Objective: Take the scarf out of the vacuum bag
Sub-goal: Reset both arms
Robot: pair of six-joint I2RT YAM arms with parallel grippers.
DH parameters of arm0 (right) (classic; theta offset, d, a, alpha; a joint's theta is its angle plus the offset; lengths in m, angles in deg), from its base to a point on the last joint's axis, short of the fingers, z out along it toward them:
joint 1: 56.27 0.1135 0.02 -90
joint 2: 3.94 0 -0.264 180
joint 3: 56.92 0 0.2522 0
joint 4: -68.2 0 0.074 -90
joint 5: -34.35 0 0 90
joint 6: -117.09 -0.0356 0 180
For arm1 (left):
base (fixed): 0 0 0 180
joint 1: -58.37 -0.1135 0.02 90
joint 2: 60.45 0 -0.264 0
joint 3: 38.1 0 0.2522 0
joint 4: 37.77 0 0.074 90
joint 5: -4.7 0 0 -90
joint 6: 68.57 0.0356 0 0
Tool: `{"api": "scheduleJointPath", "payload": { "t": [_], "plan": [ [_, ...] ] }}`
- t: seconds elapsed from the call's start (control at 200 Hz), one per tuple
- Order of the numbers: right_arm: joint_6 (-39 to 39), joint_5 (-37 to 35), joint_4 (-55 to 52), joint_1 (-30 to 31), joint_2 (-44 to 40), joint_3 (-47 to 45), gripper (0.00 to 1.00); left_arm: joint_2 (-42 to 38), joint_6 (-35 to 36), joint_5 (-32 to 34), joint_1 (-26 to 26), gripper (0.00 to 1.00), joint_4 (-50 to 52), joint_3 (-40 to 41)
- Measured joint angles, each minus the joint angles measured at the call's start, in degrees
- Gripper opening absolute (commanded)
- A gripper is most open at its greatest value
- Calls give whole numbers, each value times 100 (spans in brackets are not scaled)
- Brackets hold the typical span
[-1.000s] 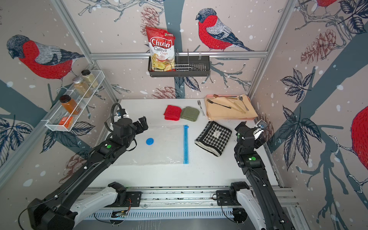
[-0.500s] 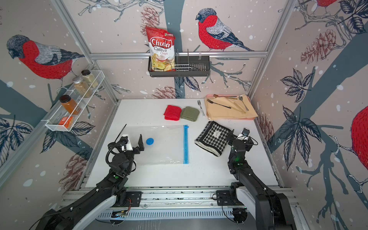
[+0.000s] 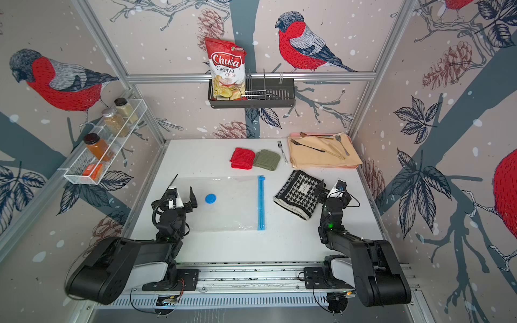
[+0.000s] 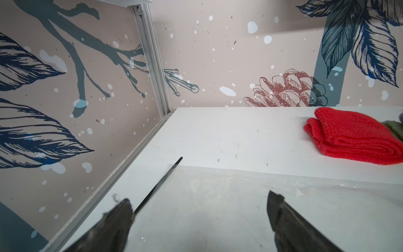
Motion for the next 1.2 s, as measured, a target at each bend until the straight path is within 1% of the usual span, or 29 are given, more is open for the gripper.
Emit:
{"api": "scheduleJointPath", "payload": {
  "t": [0.115,0.155,0.195,0.305,0.385,0.43,0.495,0.58,0.625,0.765,1.201],
  "plan": [
    [168,24,393,15,308,-39,99,1147,55,-39,-76,98,-782,-70],
    [195,22,514,33,396,-42,99,1504,83,-35,-101,98,-841,-133],
    [275,20,627,48,474,-37,99,1661,96,-63,-136,98,-815,-203],
    [367,-31,920,57,879,90,99,1598,42,-11,-275,98,-949,-533],
    [474,-22,1215,57,1349,177,99,1508,-28,-15,-389,98,-833,-798],
    [487,28,1143,22,1436,243,99,1478,-125,-15,-466,98,-739,-911],
    [461,273,1012,-177,1449,446,99,1451,-181,-13,-531,98,-577,-1010],
    [409,487,1392,-461,1705,382,99,1445,-304,-22,-560,98,-411,-1056],
    [400,595,1316,-468,1714,267,99,1443,-306,-26,-562,98,-352,-1060],
    [402,984,1349,-483,1757,378,99,1436,-323,-31,-579,98,-236,-1062],
    [402,1156,1349,-511,1762,387,99,1432,-328,-24,-586,98,-238,-1062]
  ]
}}
